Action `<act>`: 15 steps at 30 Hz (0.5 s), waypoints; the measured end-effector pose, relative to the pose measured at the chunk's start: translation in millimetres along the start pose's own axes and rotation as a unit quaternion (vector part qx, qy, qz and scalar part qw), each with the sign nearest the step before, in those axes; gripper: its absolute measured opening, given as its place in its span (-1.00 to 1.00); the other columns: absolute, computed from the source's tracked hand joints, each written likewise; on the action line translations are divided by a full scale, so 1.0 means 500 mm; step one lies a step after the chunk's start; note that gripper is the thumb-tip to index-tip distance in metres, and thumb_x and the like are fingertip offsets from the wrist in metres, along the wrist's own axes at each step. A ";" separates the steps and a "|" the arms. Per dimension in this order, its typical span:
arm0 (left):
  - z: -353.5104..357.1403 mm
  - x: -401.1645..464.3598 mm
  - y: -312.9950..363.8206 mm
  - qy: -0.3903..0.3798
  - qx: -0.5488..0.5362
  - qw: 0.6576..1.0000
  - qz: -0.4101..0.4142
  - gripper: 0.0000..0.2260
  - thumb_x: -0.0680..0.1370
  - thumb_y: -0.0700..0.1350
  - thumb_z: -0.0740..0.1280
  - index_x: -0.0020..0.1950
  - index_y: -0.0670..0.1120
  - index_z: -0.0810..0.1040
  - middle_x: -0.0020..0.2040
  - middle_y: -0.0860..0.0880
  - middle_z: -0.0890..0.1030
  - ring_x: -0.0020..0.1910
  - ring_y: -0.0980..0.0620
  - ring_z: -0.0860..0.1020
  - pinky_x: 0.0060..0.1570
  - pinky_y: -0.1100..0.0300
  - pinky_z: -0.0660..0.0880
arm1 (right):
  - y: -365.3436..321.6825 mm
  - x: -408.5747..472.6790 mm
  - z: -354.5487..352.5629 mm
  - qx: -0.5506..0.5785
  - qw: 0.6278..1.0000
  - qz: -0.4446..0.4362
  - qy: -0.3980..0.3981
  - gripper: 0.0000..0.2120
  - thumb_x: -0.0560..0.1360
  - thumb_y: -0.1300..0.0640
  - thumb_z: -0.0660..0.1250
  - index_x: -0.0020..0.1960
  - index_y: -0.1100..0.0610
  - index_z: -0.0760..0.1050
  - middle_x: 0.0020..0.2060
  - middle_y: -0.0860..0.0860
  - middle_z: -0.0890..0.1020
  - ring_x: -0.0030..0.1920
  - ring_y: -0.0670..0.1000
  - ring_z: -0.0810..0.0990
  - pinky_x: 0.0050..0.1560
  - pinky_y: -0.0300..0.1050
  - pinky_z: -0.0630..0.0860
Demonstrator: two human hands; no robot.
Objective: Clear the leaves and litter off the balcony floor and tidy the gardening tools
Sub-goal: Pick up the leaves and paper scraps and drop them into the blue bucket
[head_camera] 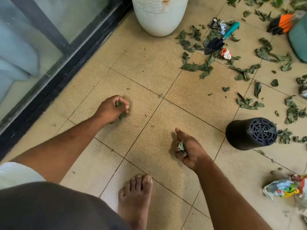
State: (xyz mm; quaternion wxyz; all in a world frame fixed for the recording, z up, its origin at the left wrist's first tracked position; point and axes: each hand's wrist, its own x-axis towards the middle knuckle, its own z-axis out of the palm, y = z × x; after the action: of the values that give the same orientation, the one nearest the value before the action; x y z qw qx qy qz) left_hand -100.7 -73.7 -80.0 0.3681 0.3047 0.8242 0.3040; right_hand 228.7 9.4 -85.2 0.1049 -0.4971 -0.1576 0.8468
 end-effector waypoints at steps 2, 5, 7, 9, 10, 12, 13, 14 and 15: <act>-0.001 -0.005 -0.021 0.026 0.078 0.996 0.036 -0.91 0.59 0.00 0.53 0.07 0.08 0.71 -0.03 0.19 0.75 -0.21 0.36 0.62 -0.21 0.44 0.46 | -0.002 0.001 0.032 -0.066 0.996 -0.061 0.011 -0.81 0.64 0.07 0.40 -0.02 0.15 0.45 -0.39 0.06 0.45 -0.57 -0.08 0.39 -0.62 -0.26 0.35; 0.004 -0.020 -0.045 0.026 0.148 0.985 0.081 -0.75 0.56 0.11 0.53 0.23 0.13 0.73 0.17 0.21 0.72 -0.39 0.31 0.60 -0.35 0.34 0.55 | 0.005 0.013 0.072 -0.194 0.970 -0.134 0.054 -0.84 0.66 0.10 0.38 0.21 0.08 0.64 -0.28 0.05 0.65 -0.48 -0.06 0.52 -0.46 -0.11 0.54; 0.006 -0.024 -0.065 0.037 0.199 0.973 0.110 -0.71 0.55 0.21 0.49 0.25 0.21 0.72 0.24 0.18 0.71 -0.17 0.19 0.71 -0.22 0.11 0.68 | 0.013 0.031 0.093 -0.299 0.936 -0.163 0.091 -0.81 0.67 0.07 0.37 0.23 -0.06 0.69 -0.25 -0.03 0.70 -0.47 -0.06 0.54 -0.44 -0.11 0.55; 0.006 -0.023 -0.085 0.074 0.245 0.958 0.128 -0.75 0.56 0.24 0.47 0.20 0.24 0.73 0.18 0.16 0.73 -0.08 0.19 0.69 -0.22 0.20 0.63 | 0.025 0.057 0.109 -0.434 0.866 -0.220 0.112 -0.75 0.68 0.07 0.32 0.29 -0.10 0.67 -0.19 -0.10 0.75 -0.46 -0.06 0.61 -0.44 -0.17 0.58; 0.005 -0.023 -0.090 0.092 0.255 0.954 0.131 -0.78 0.57 0.24 0.47 0.18 0.25 0.74 0.13 0.17 0.73 -0.09 0.20 0.67 -0.24 0.26 0.58 | 0.033 0.069 0.114 -0.494 0.822 -0.259 0.113 -0.72 0.68 0.09 0.30 0.34 -0.09 0.64 -0.17 -0.11 0.75 -0.46 -0.07 0.64 -0.43 -0.22 0.59; 0.005 -0.024 -0.095 0.118 0.262 0.947 0.145 -0.79 0.59 0.23 0.45 0.17 0.24 0.75 0.09 0.16 0.73 -0.08 0.18 0.66 -0.24 0.27 0.55 | 0.049 0.088 0.119 -0.584 0.737 -0.321 0.114 -0.67 0.69 0.10 0.25 0.42 -0.08 0.57 -0.23 -0.11 0.72 -0.49 -0.14 0.63 -0.42 -0.32 0.55; 0.006 -0.025 -0.096 0.124 0.270 0.941 0.159 -0.79 0.60 0.23 0.44 0.18 0.23 0.75 0.09 0.15 0.73 -0.04 0.14 0.67 -0.22 0.24 0.58 | 0.055 0.093 0.119 -0.617 0.702 -0.336 0.114 -0.67 0.70 0.08 0.24 0.44 -0.10 0.53 -0.24 -0.11 0.72 -0.49 -0.14 0.61 -0.40 -0.29 0.57; 0.007 -0.023 -0.098 0.130 0.287 0.932 0.176 -0.79 0.62 0.21 0.43 0.19 0.21 0.75 0.09 0.13 0.73 0.00 0.10 0.67 -0.19 0.21 0.59 | 0.061 0.094 0.116 -0.646 0.673 -0.340 0.116 -0.68 0.71 0.04 0.22 0.44 -0.12 0.50 -0.21 -0.10 0.72 -0.45 -0.14 0.62 -0.36 -0.21 0.61; 0.009 -0.021 -0.100 0.136 0.314 0.920 0.193 -0.80 0.64 0.17 0.42 0.19 0.18 0.75 0.09 0.10 0.73 0.03 0.05 0.67 -0.17 0.21 0.58 | 0.065 0.094 0.114 -0.673 0.647 -0.338 0.118 -0.71 0.72 0.00 0.20 0.42 -0.14 0.46 -0.17 -0.09 0.71 -0.39 -0.11 0.64 -0.32 -0.15 0.63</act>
State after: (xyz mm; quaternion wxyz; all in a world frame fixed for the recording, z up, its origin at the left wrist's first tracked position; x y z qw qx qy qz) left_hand -105.4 -111.4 -114.2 0.0723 0.5132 0.8448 0.1331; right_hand 155.5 -14.2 -109.4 0.0381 -0.4387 -0.8276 0.3480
